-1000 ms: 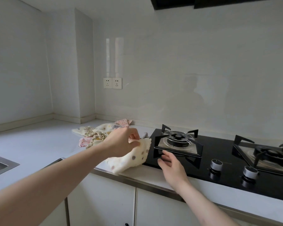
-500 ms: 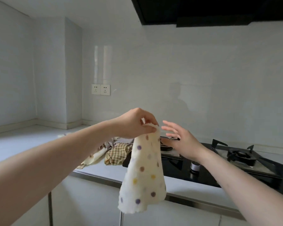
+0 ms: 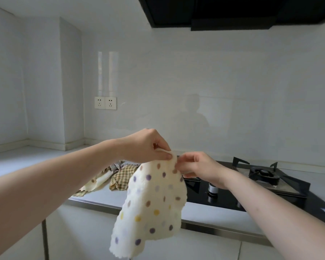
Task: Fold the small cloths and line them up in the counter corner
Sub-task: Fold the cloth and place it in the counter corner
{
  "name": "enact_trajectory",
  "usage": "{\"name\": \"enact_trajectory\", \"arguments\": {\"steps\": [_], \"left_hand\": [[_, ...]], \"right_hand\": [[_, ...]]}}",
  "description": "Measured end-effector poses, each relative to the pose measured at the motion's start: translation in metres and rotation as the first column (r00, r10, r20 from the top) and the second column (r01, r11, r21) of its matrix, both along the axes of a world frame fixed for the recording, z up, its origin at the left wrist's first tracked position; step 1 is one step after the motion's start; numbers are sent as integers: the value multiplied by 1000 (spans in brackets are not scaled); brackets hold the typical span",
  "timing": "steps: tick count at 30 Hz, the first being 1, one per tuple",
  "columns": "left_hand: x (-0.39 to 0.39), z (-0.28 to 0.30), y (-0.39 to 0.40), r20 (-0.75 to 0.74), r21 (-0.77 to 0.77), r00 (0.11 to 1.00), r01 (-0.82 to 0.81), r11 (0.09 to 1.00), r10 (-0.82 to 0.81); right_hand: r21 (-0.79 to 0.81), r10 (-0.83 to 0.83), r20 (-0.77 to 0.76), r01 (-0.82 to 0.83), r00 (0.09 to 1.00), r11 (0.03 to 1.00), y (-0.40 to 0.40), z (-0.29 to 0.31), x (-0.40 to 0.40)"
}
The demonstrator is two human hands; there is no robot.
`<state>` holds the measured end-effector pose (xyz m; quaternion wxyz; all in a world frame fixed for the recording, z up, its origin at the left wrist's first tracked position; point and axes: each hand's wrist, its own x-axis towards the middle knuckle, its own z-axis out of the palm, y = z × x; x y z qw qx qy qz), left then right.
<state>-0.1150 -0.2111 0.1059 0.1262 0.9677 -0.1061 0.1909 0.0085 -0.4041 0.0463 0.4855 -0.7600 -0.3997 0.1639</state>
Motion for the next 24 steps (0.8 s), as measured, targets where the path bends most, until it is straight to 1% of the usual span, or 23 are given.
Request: {"name": "enact_trajectory", "arguments": {"steps": [3, 5, 7, 8, 10, 11, 12, 14, 16, 17, 20, 24], "left_hand": [[2, -2, 5, 13, 29, 999, -43, 999, 43], [4, -3, 8, 4, 21, 998, -61, 998, 61], [7, -5, 11, -28, 26, 995, -93, 995, 93], [8, -7, 13, -46, 51, 992, -114, 992, 117], [10, -11, 18, -70, 163, 981, -169, 972, 183], [10, -14, 21, -78, 215, 976, -182, 959, 202], [11, -17, 23, -99, 233, 973, -180, 956, 207], [11, -21, 24, -124, 147, 978, -150, 978, 169], [9, -23, 19, -105, 38, 985, -132, 990, 136], [8, -22, 16, -87, 8, 988, -129, 992, 130], [8, -18, 9, -30, -6, 992, -121, 993, 120], [13, -15, 3, 83, -14, 987, -135, 991, 136]], "right_hand": [[16, -25, 20, 24, 999, 1000, -1, -2, 2], [59, -44, -8, 44, 999, 997, -2, -1, 3], [64, -83, 30, 81, 996, 995, -2, 0, 2], [55, -103, 76, 99, 992, 994, -2, 1, 3], [72, -123, 131, 114, 984, 991, -2, 2, 5], [103, -120, 118, 108, 986, 989, -3, 2, 5], [128, -114, 91, 101, 989, 987, -3, 1, 5], [133, -84, 37, 79, 996, 988, -5, -2, 5], [81, -36, -20, 37, 999, 996, -5, -8, 5], [46, -14, -39, 16, 999, 999, -4, -12, 5], [-58, 37, -10, -38, 999, 998, 3, -22, 0], [-91, 52, 45, -47, 998, 995, 14, -28, -5]]}}
